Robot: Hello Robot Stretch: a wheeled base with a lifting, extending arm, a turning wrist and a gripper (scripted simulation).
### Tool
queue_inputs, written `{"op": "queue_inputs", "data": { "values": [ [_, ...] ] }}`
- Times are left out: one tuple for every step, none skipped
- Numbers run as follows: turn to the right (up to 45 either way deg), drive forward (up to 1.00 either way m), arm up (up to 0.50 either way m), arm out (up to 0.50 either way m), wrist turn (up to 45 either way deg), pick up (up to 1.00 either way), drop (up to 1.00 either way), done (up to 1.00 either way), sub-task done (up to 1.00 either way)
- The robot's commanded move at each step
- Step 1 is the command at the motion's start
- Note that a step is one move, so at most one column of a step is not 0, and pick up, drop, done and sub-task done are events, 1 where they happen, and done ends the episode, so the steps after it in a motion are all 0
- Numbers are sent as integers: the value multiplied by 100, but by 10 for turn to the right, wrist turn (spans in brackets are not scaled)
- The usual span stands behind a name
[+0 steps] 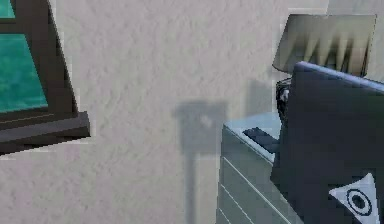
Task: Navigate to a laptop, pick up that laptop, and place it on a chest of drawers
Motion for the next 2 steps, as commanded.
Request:
{"op": "queue_inputs", "data": {
  "values": [
    [0,0,0,0,390,0,0,0,0],
    [0,0,-12,0,0,0,0,0,0]
  ]
}}
